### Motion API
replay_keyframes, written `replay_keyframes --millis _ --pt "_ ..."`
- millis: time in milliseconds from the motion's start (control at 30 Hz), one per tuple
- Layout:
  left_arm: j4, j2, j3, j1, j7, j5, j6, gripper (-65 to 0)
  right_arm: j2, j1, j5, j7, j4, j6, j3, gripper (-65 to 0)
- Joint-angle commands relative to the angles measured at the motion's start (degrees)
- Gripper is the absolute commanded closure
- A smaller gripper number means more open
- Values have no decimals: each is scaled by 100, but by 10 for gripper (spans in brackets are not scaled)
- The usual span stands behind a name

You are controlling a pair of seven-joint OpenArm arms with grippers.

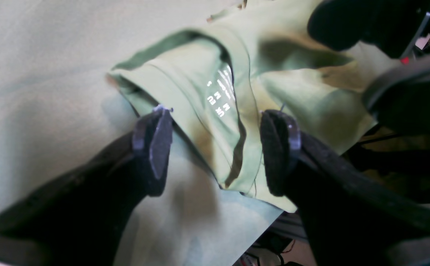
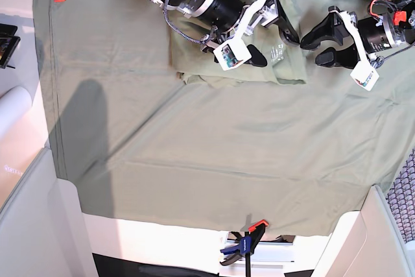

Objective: Fold the T-shirt properly
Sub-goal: 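Grasp the shirt's folded edges with both grippers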

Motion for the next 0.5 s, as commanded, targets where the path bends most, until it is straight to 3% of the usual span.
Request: replay_keyframes --millis 0,67,100,133,200,333,467 --pt "76 -138 -48 -33 -24 -273 -49 -404 -39 79 -37 264 160 22 9 -445" --pt "94 -184 -48 -31 120 -501 -49 -316 -37 188 -424 413 195 20 83 -423" --pt "120 -177 -46 -31 223 -610 -49 -223 -37 275 -643 487 197 20 151 -360" --pt "164 -173 -46 -20 289 -761 -49 -132 -37 378 -841 529 197 17 243 -250" --pt "299 -140 -39 9 348 -975 -49 -24 -37 599 -1174 531 197 15 498 0" --pt "813 -118 243 105 350 -868 -49 -8 -31 1117 -1523 535 157 2 1283 0" --pt "1211 -122 1215 107 181 42 -49 -7 -20 1606 -1537 544 -177 2 2157 0"
